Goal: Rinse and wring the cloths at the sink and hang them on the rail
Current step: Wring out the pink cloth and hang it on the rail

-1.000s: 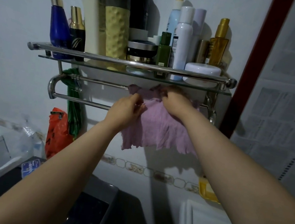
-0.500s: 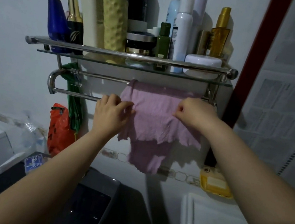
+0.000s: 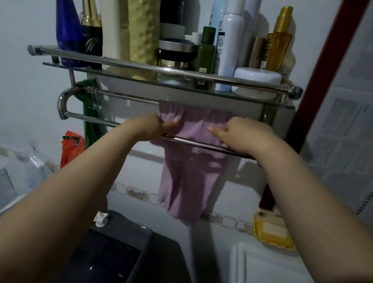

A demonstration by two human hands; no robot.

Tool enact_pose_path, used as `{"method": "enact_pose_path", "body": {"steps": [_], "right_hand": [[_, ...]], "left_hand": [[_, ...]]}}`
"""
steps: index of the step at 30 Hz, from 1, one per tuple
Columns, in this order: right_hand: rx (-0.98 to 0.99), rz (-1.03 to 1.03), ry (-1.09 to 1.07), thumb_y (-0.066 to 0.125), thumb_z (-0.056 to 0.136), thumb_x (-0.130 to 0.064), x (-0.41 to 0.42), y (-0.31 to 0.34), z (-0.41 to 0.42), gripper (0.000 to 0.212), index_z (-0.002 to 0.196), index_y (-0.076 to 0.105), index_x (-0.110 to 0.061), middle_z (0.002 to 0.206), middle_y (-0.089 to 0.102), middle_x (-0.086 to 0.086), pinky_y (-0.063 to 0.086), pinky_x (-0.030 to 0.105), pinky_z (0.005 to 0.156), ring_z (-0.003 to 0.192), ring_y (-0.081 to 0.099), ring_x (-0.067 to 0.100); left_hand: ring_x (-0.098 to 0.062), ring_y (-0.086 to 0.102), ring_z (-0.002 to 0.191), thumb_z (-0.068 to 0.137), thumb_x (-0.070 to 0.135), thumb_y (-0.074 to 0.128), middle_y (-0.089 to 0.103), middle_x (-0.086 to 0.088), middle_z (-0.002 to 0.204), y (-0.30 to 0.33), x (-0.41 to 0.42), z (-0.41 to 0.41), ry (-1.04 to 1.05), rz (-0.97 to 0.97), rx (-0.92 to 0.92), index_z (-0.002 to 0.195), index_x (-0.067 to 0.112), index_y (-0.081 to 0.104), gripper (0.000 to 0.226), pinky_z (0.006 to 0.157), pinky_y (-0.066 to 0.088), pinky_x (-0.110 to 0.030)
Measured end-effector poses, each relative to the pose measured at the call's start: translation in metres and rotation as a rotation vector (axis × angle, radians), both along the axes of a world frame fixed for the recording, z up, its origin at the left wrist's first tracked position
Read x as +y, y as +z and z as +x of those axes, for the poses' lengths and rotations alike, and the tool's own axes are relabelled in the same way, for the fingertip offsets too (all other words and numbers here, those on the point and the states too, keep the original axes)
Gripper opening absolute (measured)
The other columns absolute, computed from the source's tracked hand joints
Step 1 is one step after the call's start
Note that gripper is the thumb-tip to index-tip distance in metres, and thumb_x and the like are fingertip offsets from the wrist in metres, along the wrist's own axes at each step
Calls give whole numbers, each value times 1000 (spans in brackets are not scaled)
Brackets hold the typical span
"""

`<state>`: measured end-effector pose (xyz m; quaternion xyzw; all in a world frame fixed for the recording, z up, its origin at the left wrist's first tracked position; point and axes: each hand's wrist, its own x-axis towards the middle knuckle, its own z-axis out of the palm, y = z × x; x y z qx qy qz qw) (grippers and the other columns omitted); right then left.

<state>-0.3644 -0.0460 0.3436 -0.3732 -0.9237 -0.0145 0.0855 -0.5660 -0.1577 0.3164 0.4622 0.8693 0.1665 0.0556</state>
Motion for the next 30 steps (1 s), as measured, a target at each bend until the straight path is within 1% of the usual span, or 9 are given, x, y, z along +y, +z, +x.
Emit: {"method": "enact_pose_path", "body": {"steps": [2, 5, 8, 11, 15, 20, 23, 27, 30], "right_hand": [[141, 115, -33, 40, 93, -59, 0, -2, 2, 49, 81, 61, -16, 91, 64, 6, 47, 35, 69, 83, 59, 25], [310, 305, -59, 40, 98, -42, 3, -16, -1, 37, 112, 59, -13, 115, 59, 15, 42, 40, 86, 107, 54, 34], [216, 319, -49, 39, 100, -32, 9, -24, -5, 35, 120, 55, -8, 123, 56, 17, 39, 40, 88, 113, 51, 35], [348, 348, -111, 48, 94, -9, 13, -21, -8, 23, 114, 59, -4, 117, 59, 19, 45, 38, 80, 106, 56, 37], [395, 409, -109, 49, 90, -5, 18, -22, -13, 23, 108, 63, -5, 114, 61, 17, 45, 38, 79, 104, 56, 36], [173, 387, 107, 45, 97, -27, 15, -38, 7, 20, 106, 62, -22, 111, 63, 5, 34, 38, 88, 106, 52, 27], [3, 220, 123, 37, 96, -54, 6, -34, 22, 45, 93, 67, -20, 90, 64, 4, 40, 36, 84, 95, 57, 26], [393, 307, 86, 33, 98, -50, -6, -20, 5, 46, 109, 65, -18, 105, 61, 8, 41, 39, 85, 104, 53, 28], [297, 290, 4, 31, 102, -37, 0, -15, -10, 39, 123, 56, -15, 122, 59, 13, 37, 40, 90, 113, 51, 32]], "left_hand": [[-31, 63, 91, 95, 58, 39, 68, -12, 93, 6, 1, -13, 110, 272, 46, 94, 9, 70, 58, 83, 50, -40], [-28, 59, 78, 93, 54, 49, 64, -7, 83, 6, 4, -27, 300, 593, 46, 94, 12, 64, 45, 66, 45, -34], [-27, 61, 80, 89, 50, 59, 68, -7, 87, 4, 16, -24, 233, 659, -237, 91, 13, 66, 39, 71, 49, -37], [-31, 67, 83, 85, 28, 69, 72, -16, 90, -1, 28, -23, 208, 759, -383, 75, 14, 70, 17, 81, 54, -40], [-25, 65, 87, 84, 18, 67, 71, -9, 92, -2, 29, -28, 211, 678, -324, 89, 10, 72, 10, 81, 50, -37], [-32, 60, 97, 78, 58, 67, 67, -11, 95, -9, -10, -68, 249, 144, 24, 71, 25, 60, 34, 92, 48, -46], [-39, 49, 118, 76, 69, 59, 61, -13, 118, -5, -29, -97, 298, -46, 130, 83, 26, 63, 43, 99, 38, -52], [-34, 60, 94, 90, 57, 50, 64, -14, 96, 14, -14, -79, 232, 235, 92, 86, 18, 63, 40, 85, 48, -42], [-33, 61, 89, 95, 47, 49, 66, -13, 91, 15, 6, -59, 272, 518, -32, 93, 12, 68, 40, 71, 43, -34]]}}
